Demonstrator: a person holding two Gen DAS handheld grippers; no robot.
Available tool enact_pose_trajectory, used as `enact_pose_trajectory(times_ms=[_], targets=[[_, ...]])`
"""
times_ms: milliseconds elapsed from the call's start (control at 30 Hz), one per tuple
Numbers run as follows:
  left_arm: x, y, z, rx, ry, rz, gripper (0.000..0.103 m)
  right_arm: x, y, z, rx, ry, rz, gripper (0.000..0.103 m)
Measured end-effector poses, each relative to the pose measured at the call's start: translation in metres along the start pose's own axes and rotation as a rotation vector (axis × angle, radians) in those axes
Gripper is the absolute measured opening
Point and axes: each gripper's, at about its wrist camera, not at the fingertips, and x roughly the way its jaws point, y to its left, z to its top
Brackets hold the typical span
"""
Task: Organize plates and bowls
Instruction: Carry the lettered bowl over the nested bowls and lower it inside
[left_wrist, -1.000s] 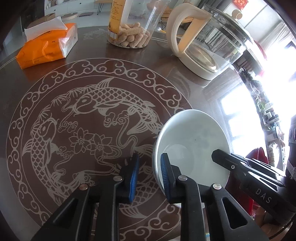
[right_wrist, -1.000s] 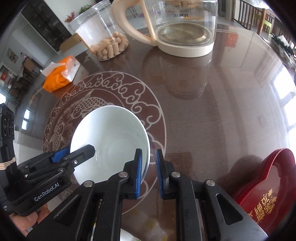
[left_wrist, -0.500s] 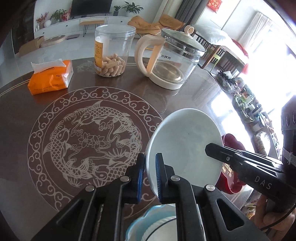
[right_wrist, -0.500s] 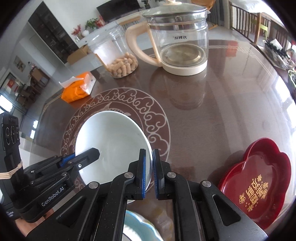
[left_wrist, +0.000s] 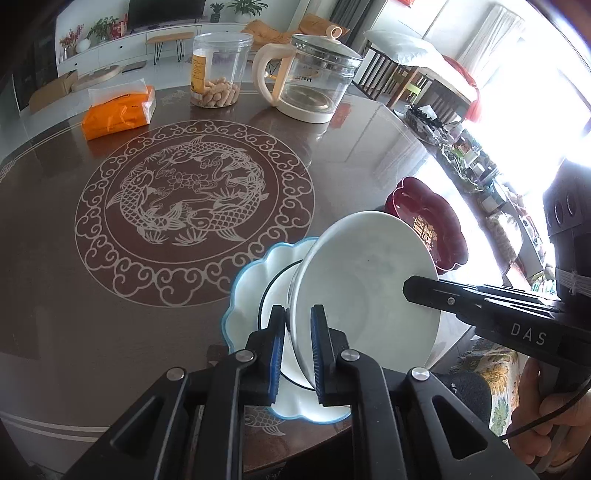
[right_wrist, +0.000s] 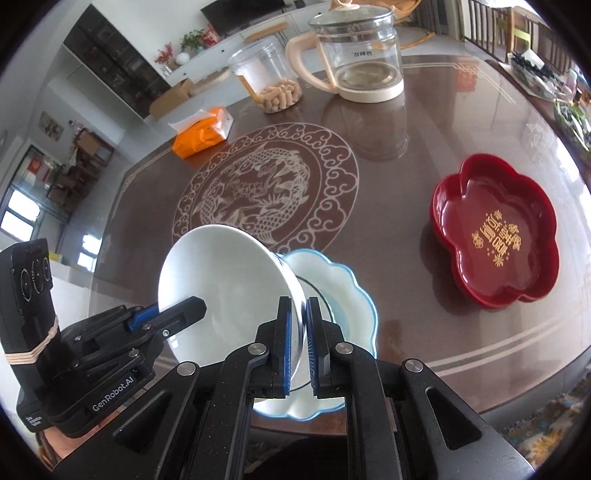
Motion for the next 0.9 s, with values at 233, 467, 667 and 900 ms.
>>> enact_pose_trajectory(times_ms=[233, 467, 667, 900], targets=[[0.022, 0.002, -0.013, 0.011, 0.026, 0.036, 0.012, 0.032, -0.014, -0.02, 0.05, 0.044, -0.013, 0.011], [0.029, 0.003, -0.015, 0.037, 0.019, 0.062, 0.012, 0.04, -0.01, -0.022, 0.013, 0.031, -0.051, 0.011], [0.028, 0.002, -0.016, 0.09, -0.001, 0.109, 0.012, 0.048, -0.005, -0.025, -0.032, 0.016, -0.072, 0.011], [0.017, 0.0, -0.017, 0.127, -0.058, 0.148, 0.012, 0.046, -0.001, -0.03, -0.064, -0.023, -0.086, 0.012]])
